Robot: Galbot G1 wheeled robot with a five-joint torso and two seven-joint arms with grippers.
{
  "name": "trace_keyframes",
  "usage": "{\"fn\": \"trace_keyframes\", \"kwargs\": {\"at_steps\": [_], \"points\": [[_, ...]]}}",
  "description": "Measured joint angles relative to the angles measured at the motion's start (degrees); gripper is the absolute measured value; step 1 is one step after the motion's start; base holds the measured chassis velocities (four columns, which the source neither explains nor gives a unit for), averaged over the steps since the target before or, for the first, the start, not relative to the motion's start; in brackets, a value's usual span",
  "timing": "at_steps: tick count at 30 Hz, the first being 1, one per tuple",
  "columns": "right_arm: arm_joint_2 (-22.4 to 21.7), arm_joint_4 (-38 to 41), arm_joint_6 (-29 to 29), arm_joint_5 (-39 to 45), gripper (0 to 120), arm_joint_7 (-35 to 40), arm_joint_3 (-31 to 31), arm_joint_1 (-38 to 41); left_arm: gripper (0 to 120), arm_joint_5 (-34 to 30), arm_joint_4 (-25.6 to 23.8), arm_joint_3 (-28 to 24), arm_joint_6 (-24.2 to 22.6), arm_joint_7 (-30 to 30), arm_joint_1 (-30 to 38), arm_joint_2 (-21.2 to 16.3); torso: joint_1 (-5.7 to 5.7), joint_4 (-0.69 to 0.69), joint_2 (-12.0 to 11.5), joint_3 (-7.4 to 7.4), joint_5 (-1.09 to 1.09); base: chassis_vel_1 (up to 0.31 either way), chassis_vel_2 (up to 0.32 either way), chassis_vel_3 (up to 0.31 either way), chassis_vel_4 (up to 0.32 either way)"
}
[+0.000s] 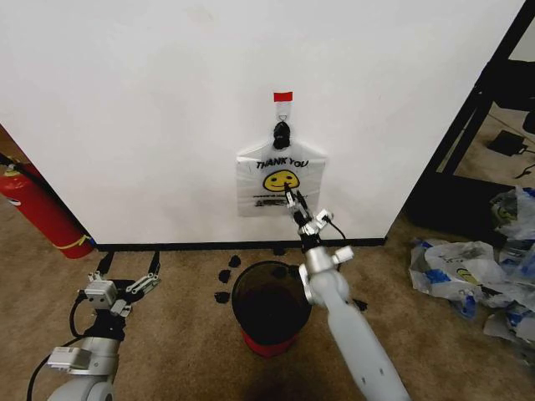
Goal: Pick up the garbage bag from the wall and place it over the trash bin.
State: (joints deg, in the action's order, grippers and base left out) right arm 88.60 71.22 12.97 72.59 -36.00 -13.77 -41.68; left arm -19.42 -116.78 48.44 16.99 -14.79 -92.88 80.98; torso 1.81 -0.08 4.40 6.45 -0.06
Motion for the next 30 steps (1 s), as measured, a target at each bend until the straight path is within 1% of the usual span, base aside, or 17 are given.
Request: {"fn": "trace_keyframes", "kwargs": {"at_steps": [5, 8, 10, 12, 13, 14, 15, 17, 19, 21, 22, 25, 30], "points": [[2.8, -4.0, -1.4, 2.2, 100, -3.7, -1.8, 4.5, 100, 0.9, 0.6, 0.1, 1.2, 0.3, -0.4, 0.3, 0.0, 0.0, 0.0, 0.0, 0.0, 0.0, 0.0, 0.0, 0.0], [3.5, -6.0, -1.5, 1.9, 100, -4.3, -2.6, 5.8, 100, 1.1, 0.7, 0.0, 1.4, 0.3, -0.4, 0.4, 0.0, 0.01, 0.0, 0.0, 0.01, 0.0, 0.0, 0.0, 0.0], [3.7, -7.7, -1.5, 1.5, 99, -4.7, -3.2, 6.6, 100, 1.2, 0.9, -0.1, 1.5, 0.7, -0.3, 0.5, 0.0, -0.01, 0.0, 0.0, 0.0, 0.0, 0.0, 0.0, 0.0], [3.7, -8.9, -1.5, 1.3, 95, -5.0, -3.7, 7.1, 100, 1.3, 1.1, -0.1, 1.7, 1.0, -0.3, 0.6, 0.0, -0.02, 0.0, 0.0, 0.01, 0.0, 0.0, 0.0, 0.0], [3.7, -9.4, -1.5, 1.3, 90, -5.1, -3.8, 7.3, 100, 1.3, 1.2, -0.1, 1.8, 1.0, -0.3, 0.6, 0.0, -0.02, 0.0, 0.0, 0.0, 0.0, 0.0, 0.0, 0.0], [3.7, -9.4, -1.5, 1.3, 90, -5.1, -3.8, 7.3, 100, 1.3, 1.2, -0.1, 1.8, 1.0, -0.3, 0.6, 0.0, -0.02, 0.0, 0.0, 0.0, 0.0, 0.0, 0.0, 0.0], [3.6, -9.8, -1.6, 1.3, 87, -5.1, -3.8, 7.5, 100, 1.3, 1.4, -0.1, 2.0, 1.1, -0.3, 0.6, 0.0, -0.01, 0.0, 0.0, 0.01, 0.0, 0.0, 0.0, 0.0], [3.5, -10.9, -1.7, 1.2, 78, -5.5, -3.9, 7.9, 100, 1.4, 1.7, -0.2, 2.2, 1.1, -0.3, 0.6, -0.01, -0.01, 0.0, 0.0, 0.01, 0.0, 0.0, 0.0, 0.0], [3.5, -11.5, -1.8, 1.1, 70, -5.9, -3.9, 8.3, 100, 1.6, 1.8, -0.4, 2.3, 1.1, -0.2, 0.7, -0.01, -0.01, 0.0, 0.0, 0.01, 0.0, 0.0, 0.0, 0.0], [3.5, -12.1, -1.8, 0.7, 66, -6.1, -3.9, 8.6, 100, 1.7, 1.8, -0.5, 2.3, 1.1, -0.2, 0.7, -0.01, -0.01, 0.0, -0.01, 0.01, 0.0, 0.0, 0.0, 0.0], [3.5, -12.1, -1.8, 0.7, 66, -6.1, -3.9, 8.6, 100, 1.7, 1.8, -0.5, 2.3, 1.1, -0.2, 0.7, -0.01, -0.01, 0.0, -0.01, 0.01, 0.0, 0.0, 0.0, 0.0], [3.5, -13.7, -1.8, -0.4, 59, -6.3, -3.8, 9.4, 100, 1.8, 1.9, -0.6, 2.3, 1.1, -0.1, 0.7, -0.01, -0.01, 0.0, -0.01, 0.01, 0.0, 0.0, 0.0, 0.0], [3.5, -16.2, -1.6, -1.8, 57, -6.3, -3.4, 11.0, 100, 1.7, 1.8, -0.4, 2.3, 1.1, -0.2, 0.4, -0.01, 0.0, 0.0, -0.01, 0.01, 0.0, 0.0, 0.0, 0.0]]}}
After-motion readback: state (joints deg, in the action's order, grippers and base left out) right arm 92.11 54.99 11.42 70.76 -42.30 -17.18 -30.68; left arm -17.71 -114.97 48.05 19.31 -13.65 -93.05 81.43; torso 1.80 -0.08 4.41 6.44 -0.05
